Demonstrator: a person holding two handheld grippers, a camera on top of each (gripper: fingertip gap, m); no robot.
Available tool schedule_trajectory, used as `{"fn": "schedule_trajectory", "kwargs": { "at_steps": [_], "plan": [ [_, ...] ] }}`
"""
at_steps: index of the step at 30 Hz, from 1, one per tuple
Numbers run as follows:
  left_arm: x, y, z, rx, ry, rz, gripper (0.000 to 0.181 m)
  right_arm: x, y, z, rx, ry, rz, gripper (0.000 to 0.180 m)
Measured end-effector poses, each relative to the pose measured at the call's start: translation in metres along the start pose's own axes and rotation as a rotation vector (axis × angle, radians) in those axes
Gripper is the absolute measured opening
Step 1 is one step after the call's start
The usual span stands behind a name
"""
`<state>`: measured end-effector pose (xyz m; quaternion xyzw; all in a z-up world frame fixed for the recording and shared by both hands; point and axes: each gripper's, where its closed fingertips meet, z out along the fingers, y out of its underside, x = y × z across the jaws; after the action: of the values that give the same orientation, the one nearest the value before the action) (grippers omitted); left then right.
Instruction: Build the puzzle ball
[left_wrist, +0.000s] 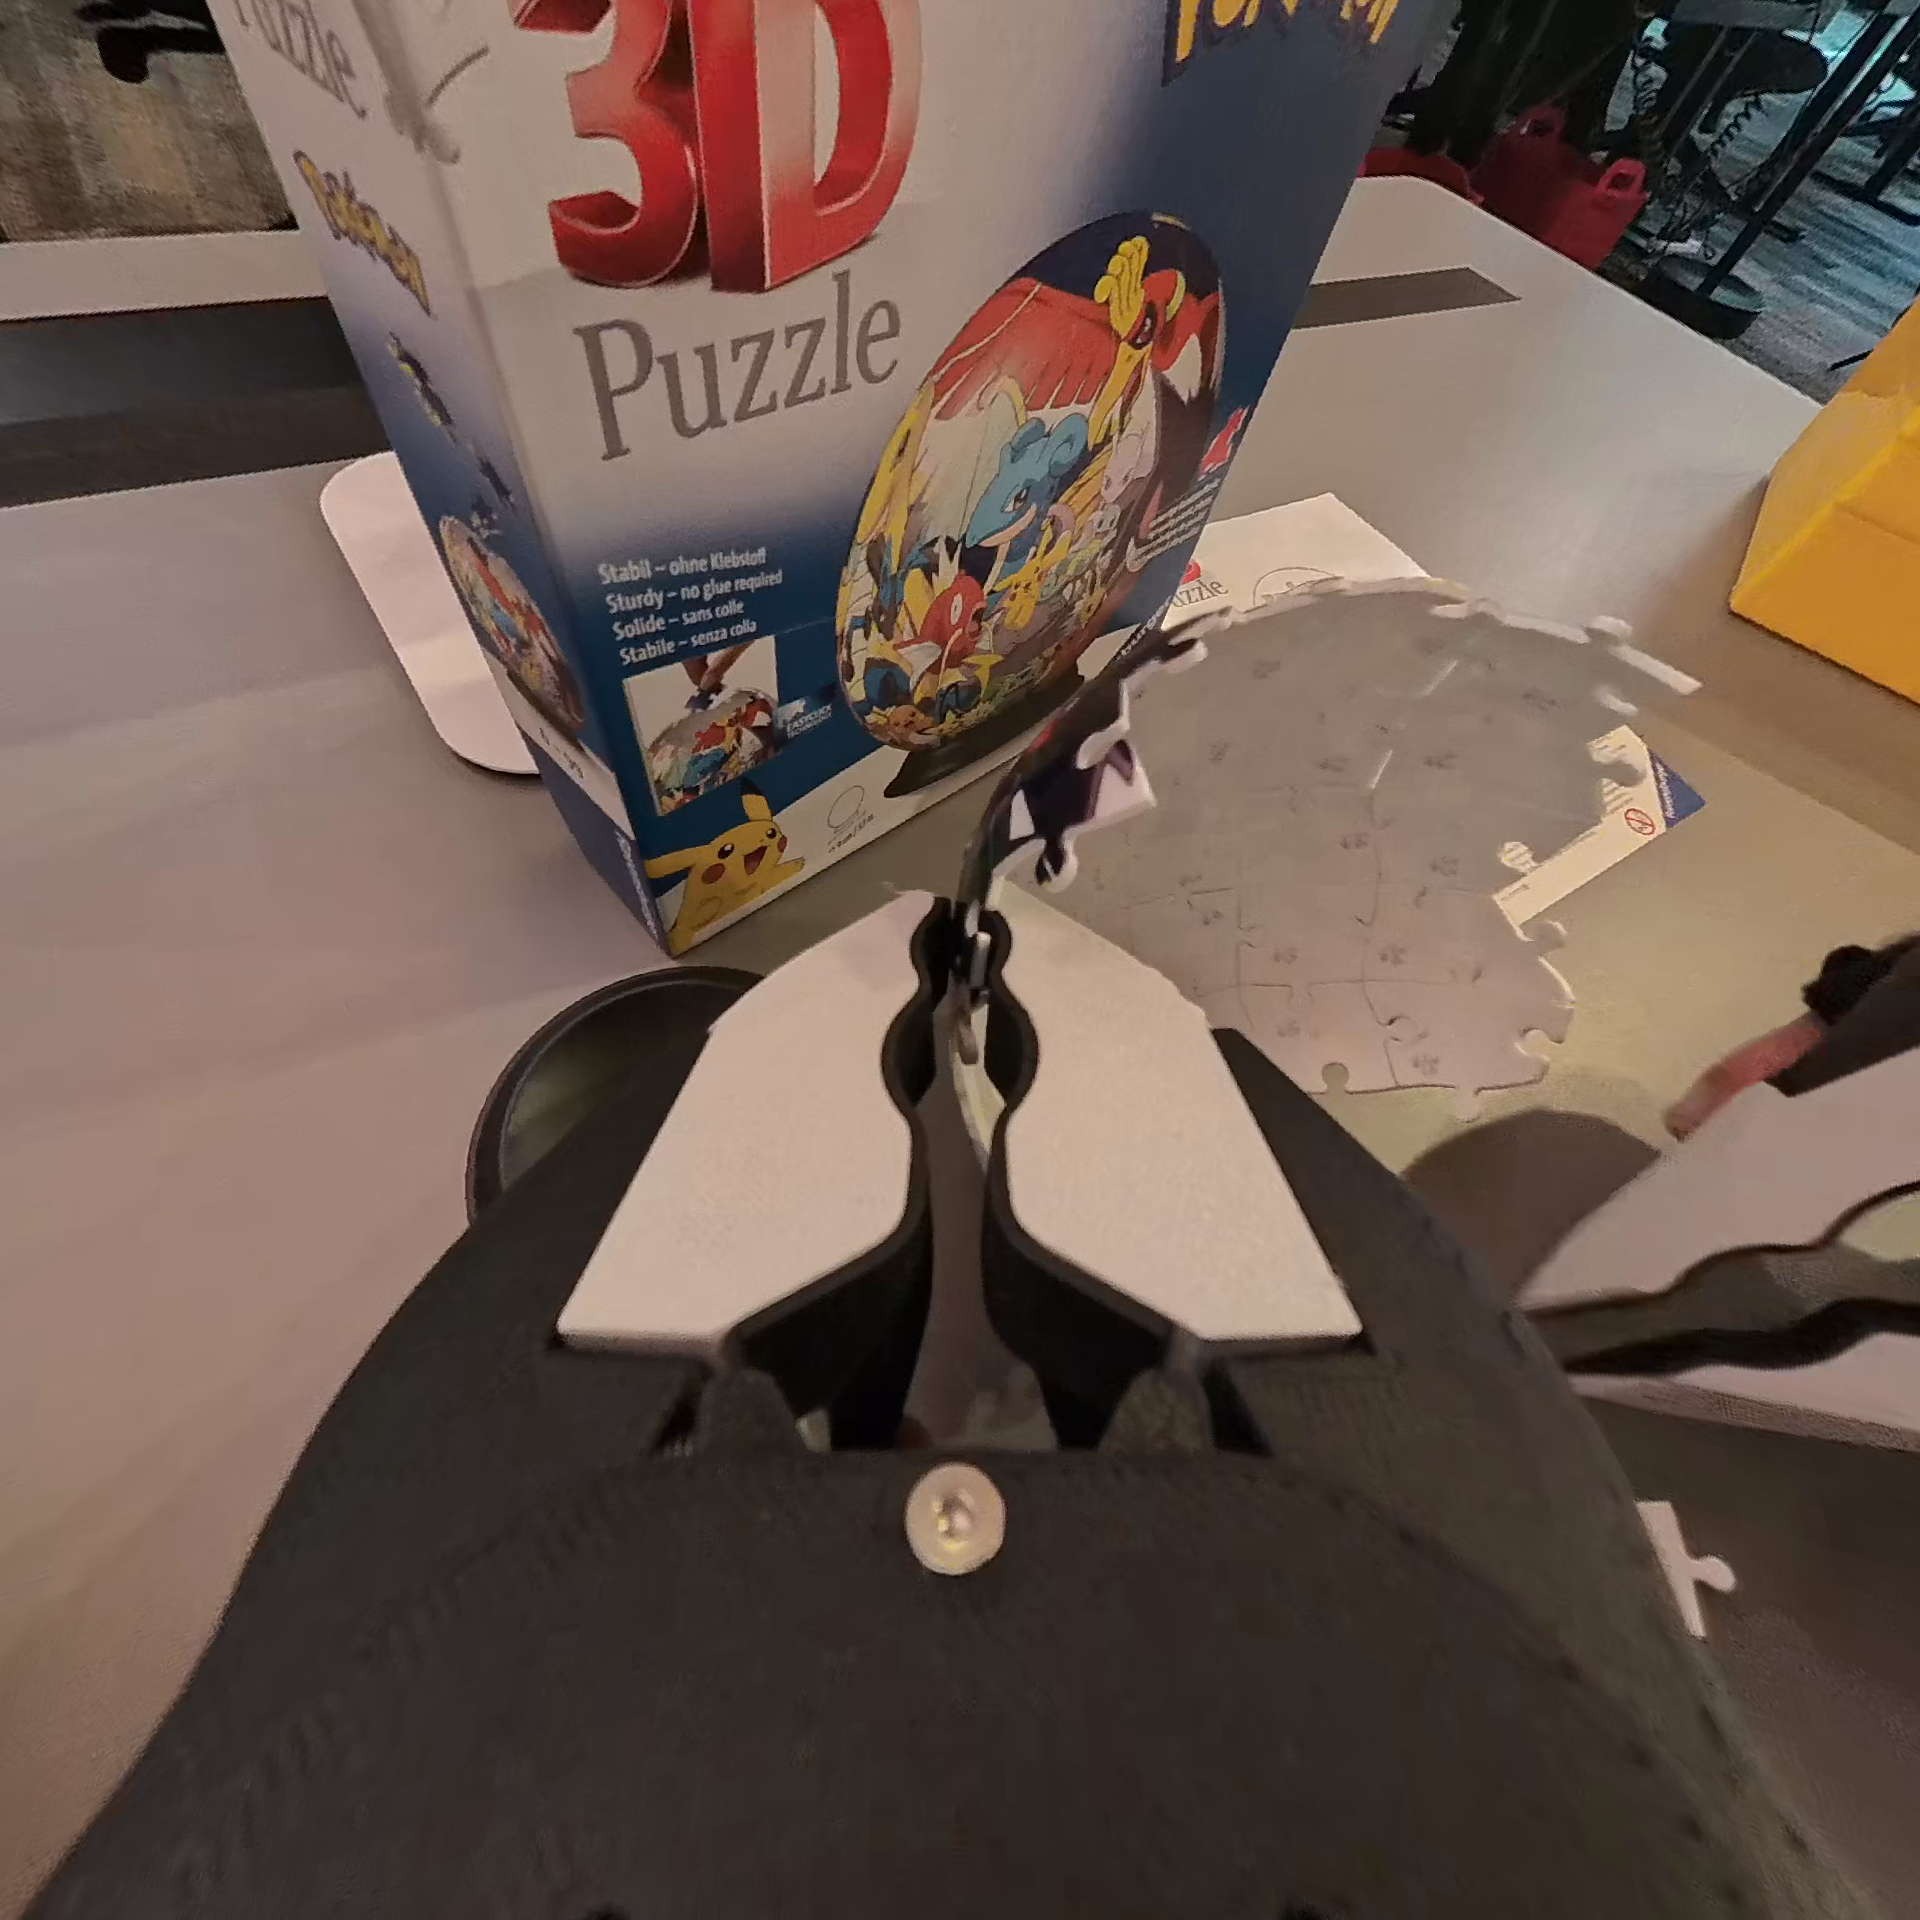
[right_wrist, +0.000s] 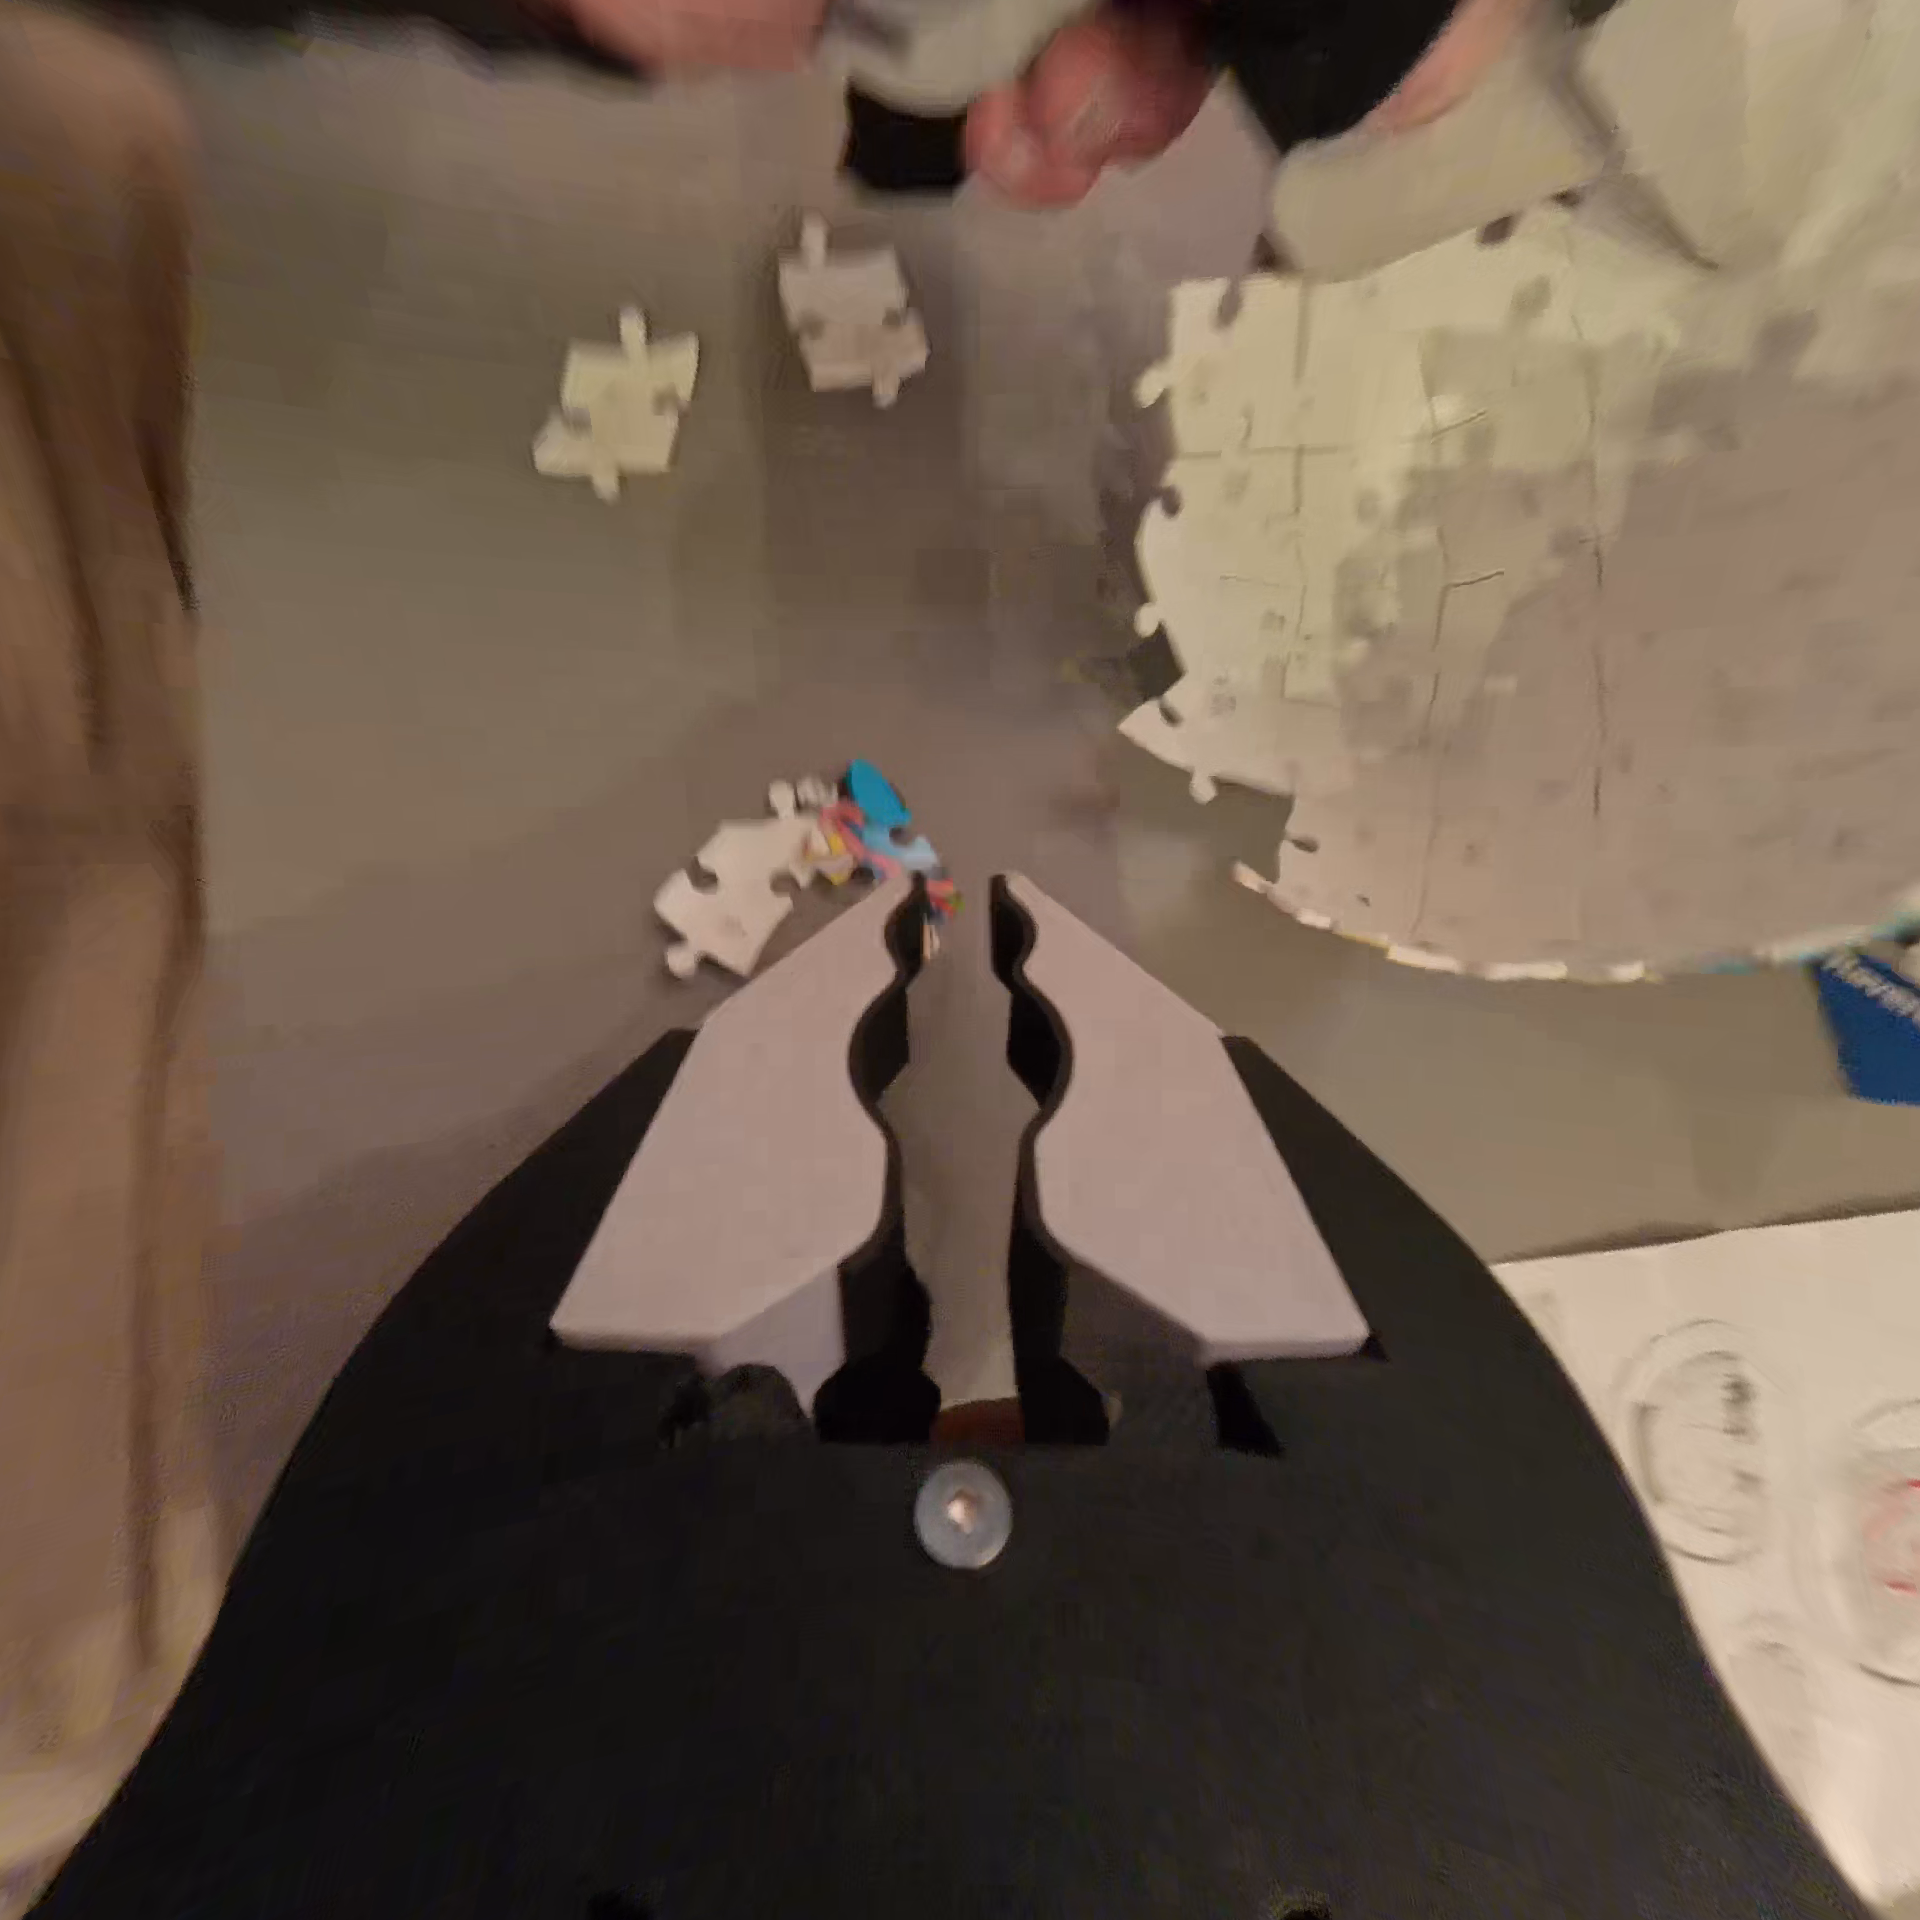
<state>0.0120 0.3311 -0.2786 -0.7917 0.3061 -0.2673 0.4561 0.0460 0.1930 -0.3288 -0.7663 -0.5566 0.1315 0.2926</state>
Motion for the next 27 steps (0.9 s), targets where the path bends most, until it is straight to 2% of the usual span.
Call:
{"fn": "schedule_trajectory", "kwargs": {
  "at_steps": [3,6,11,20,24,27],
  "plan": [
    [0.001,0.000,-0.001,-0.001,-0.002,0.006,0.004,-0.010,-0.003,0.000,0.014,-0.041,-0.131,0.029],
    [0.000,0.001,-0.001,-0.002,-0.003,0.003,0.004,-0.010,0.000,0.007,-0.030,-0.013,-0.252,0.028],
    [0.000,0.000,0.000,-0.003,-0.003,0.009,0.004,-0.012,0.003,0.017,-0.052,-0.048,-0.270,0.016],
    [0.002,0.001,0.002,-0.008,0.002,0.010,0.004,-0.008,-0.007,0.014,0.001,-0.065,-0.165,0.003],
    [0.002,0.001,0.002,-0.006,0.002,0.009,0.004,-0.004,-0.009,0.010,0.013,-0.071,-0.067,0.000],
    [0.002,0.001,0.002,-0.005,0.001,0.009,0.004,-0.001,-0.007,0.008,0.009,-0.096,0.084,0.000]
  ]
}}
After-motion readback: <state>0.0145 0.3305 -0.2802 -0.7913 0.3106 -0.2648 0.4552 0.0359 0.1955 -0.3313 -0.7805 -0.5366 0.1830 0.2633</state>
